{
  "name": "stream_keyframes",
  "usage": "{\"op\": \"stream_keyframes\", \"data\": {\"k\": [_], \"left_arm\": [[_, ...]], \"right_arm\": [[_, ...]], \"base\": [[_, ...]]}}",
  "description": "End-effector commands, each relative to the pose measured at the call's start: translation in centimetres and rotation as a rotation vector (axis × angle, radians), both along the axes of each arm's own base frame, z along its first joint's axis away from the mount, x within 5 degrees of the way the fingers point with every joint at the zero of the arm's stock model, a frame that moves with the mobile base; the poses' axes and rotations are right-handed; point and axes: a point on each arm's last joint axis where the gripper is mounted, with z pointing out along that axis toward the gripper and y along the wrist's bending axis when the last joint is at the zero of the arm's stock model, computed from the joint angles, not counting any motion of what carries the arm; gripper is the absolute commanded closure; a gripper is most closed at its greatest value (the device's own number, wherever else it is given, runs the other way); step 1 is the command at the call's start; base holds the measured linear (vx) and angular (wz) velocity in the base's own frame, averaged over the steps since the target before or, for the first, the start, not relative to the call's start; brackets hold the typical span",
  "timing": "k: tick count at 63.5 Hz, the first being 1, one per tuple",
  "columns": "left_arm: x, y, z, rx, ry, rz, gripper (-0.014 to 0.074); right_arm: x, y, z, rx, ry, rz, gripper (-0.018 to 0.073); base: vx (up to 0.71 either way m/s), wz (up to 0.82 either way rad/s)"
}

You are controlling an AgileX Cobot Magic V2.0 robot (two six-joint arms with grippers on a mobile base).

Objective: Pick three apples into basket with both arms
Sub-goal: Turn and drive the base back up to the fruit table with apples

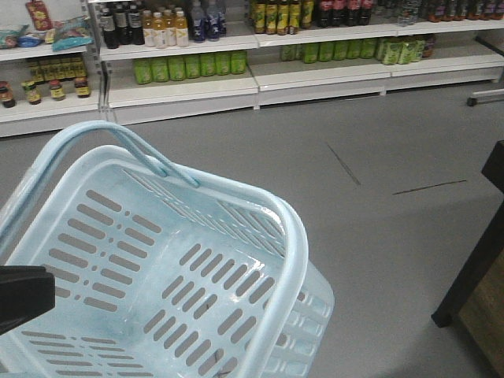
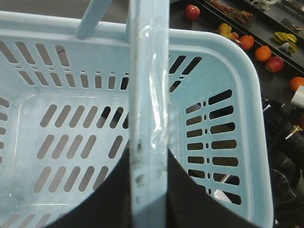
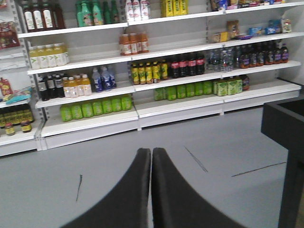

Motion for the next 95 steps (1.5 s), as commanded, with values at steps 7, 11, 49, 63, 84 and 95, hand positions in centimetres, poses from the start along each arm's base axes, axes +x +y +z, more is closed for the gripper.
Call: {"op": "stream_keyframes", "data": {"k": [7,11,49,63,84,95], "left_arm": [[-0.02,-0.05,1.6,-0.103,-0.051,0.023,0.0604],[-0.02,-0.05,1.6,-0.103,-0.051,0.023,0.0604],[-0.02,-0.05,1.6,-0.103,-0.051,0.023,0.0604],[-0.02,-0.05,1.6,-0.103,-0.051,0.023,0.0604],[-0.02,-0.05,1.6,-0.103,-0.051,0.023,0.0604],[-0.02,-0.05,1.6,-0.103,-0.051,0.023,0.0604]], "right_arm": [[-0.08,-0.01,0.55,-0.012,-0.076,-0.003,0.0564],[-0.08,-0.01,0.55,-0.012,-0.076,-0.003,0.0564],[-0.08,-0.01,0.55,-0.012,-0.076,-0.003,0.0564],[-0.08,-0.01,0.55,-0.012,-0.076,-0.003,0.0564],[-0.08,-0.01,0.55,-0.012,-0.076,-0.003,0.0564],[-0.08,-0.01,0.55,-0.012,-0.076,-0.003,0.0564]], "base": [[0.21,-0.45],[0.2,-0.47],[0.15,-0.52],[0.1,-0.52],[0.07,-0.46],[0.06,-0.36]]}}
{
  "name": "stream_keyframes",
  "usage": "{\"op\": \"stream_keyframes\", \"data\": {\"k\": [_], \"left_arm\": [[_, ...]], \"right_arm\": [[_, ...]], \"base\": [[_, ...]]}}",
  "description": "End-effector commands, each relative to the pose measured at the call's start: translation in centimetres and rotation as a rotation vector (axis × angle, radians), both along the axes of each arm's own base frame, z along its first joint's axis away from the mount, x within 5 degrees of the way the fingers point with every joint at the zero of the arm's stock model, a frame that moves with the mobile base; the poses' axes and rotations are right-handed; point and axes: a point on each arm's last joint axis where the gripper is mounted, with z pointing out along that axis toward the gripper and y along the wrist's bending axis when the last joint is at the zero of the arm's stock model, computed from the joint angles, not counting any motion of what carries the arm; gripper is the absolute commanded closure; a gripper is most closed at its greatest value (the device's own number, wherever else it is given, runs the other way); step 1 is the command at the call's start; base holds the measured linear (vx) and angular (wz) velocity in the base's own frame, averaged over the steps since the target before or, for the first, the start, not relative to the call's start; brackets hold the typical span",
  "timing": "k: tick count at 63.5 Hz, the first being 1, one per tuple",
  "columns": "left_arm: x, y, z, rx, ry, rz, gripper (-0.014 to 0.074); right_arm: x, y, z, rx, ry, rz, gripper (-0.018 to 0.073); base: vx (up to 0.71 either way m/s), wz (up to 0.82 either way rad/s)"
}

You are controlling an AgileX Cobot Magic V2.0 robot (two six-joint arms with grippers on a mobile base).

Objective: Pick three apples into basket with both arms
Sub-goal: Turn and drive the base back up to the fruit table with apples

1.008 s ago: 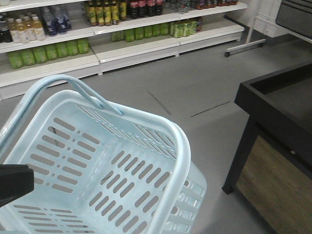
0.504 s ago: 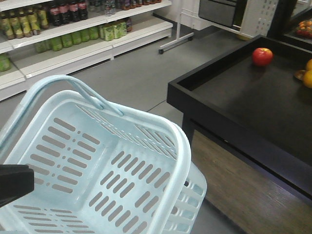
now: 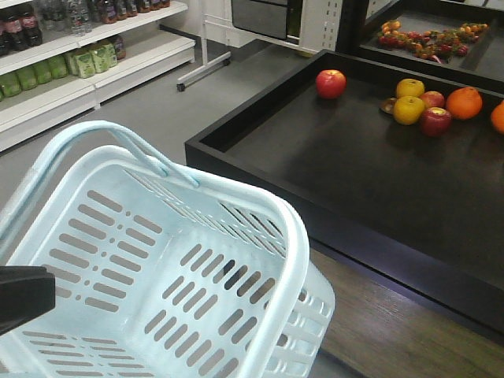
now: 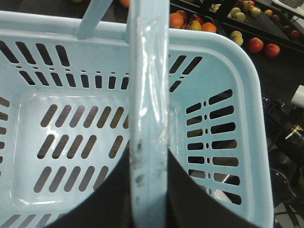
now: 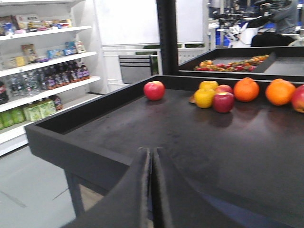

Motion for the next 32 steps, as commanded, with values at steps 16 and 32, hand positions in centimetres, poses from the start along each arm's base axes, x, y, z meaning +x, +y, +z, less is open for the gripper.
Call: {"op": "stream_keyframes", "data": {"k": [16,32], "left_arm": [[-0.02,-0.05,1.6,-0.103,-0.051,0.023,0.0604],[-0.02,-0.05,1.6,-0.103,-0.051,0.023,0.0604]], "right_arm": [[-0.08,-0.01,0.55,-0.012,-0.076,-0.003,0.0564],[-0.08,-0.01,0.55,-0.012,-0.076,-0.003,0.0564]], "base": [[0.05,-0.3],[0.05,-0.28]]}}
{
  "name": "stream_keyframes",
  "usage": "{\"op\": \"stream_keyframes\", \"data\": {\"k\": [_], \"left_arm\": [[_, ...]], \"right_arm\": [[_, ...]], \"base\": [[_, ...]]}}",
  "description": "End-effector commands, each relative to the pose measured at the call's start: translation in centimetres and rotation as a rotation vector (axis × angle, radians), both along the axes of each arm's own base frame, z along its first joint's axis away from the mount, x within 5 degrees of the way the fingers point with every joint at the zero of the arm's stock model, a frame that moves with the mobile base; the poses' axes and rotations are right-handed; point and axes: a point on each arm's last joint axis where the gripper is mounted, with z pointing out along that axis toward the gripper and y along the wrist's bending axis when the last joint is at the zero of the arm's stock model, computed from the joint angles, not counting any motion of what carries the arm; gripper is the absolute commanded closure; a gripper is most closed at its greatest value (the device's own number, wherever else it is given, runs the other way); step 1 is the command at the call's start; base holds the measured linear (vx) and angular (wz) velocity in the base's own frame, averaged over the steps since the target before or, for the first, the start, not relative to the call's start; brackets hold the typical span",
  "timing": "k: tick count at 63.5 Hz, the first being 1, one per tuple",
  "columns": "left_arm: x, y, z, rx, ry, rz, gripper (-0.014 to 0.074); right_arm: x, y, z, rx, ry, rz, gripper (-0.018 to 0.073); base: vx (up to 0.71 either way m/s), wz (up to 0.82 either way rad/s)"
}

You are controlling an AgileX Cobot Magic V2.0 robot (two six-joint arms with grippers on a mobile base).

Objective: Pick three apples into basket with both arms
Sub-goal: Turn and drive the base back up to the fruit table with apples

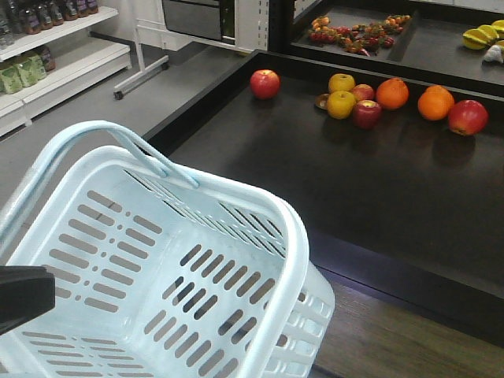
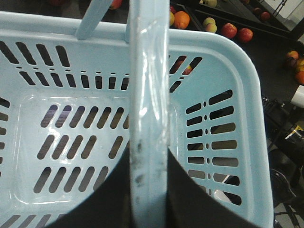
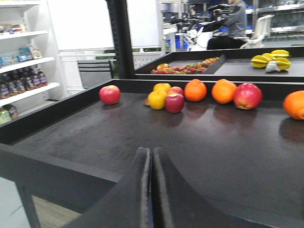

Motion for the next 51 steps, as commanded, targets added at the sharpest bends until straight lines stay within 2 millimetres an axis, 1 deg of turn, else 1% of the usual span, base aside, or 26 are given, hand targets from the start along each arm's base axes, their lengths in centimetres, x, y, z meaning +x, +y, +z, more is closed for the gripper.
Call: {"op": "stream_keyframes", "data": {"k": [1,34,51], "left_arm": [[-0.02,-0.05,1.6,-0.103,-0.051,0.023,0.0604],[-0.02,-0.05,1.6,-0.103,-0.051,0.023,0.0604],[-0.02,-0.05,1.6,-0.103,-0.051,0.023,0.0604]], "right_arm": [[-0.08,-0.01,0.55,-0.012,-0.076,-0.003,0.0564],[-0.08,-0.01,0.55,-0.012,-0.076,-0.003,0.0564],[-0.08,-0.01,0.55,-0.012,-0.076,-0.003,0.0564]], "base": [[0.05,-0.29],[0.06,-0.31],[0.08,-0.21]]}}
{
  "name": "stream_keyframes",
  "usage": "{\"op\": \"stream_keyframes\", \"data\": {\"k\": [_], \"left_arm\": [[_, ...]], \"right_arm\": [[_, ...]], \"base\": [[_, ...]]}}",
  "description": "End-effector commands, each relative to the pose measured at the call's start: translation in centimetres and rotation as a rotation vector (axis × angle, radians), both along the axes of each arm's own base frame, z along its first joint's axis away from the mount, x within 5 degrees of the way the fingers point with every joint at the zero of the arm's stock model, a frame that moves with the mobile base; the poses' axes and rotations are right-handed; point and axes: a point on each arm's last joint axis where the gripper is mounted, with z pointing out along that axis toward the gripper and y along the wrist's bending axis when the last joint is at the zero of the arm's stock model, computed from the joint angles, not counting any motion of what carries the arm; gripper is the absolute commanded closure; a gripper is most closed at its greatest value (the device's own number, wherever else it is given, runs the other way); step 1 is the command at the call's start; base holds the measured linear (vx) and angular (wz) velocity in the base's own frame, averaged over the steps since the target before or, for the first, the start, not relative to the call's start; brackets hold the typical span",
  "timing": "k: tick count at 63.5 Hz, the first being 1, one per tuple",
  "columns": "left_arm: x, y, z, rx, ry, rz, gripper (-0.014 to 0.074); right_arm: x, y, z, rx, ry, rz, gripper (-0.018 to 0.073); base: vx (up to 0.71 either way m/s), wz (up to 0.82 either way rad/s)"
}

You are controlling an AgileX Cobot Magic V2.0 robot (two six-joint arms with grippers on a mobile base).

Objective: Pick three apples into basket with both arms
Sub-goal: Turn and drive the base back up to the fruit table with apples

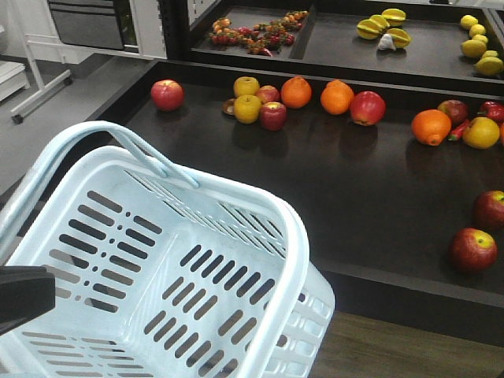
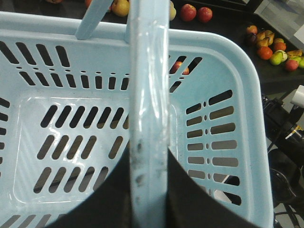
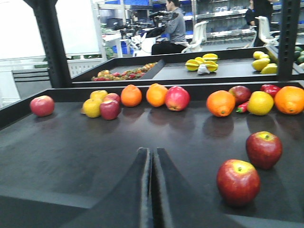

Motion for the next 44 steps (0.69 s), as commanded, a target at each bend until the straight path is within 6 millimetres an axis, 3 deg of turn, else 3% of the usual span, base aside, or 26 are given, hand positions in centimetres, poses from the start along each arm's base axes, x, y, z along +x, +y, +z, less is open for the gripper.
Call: {"op": "stream_keyframes", "data": {"k": [1,44], "left_arm": [[-0.02,-0.05,1.6,-0.103,-0.051,0.023,0.0604],[-0.02,-0.05,1.6,-0.103,-0.051,0.023,0.0604]], "right_arm": [[-0.08,-0.01,0.55,-0.012,-0.076,-0.003,0.0564],[-0.08,-0.01,0.55,-0.012,-0.076,-0.003,0.0564]], "base": [[0.09,-0.18],[0.1,-0.17]]}}
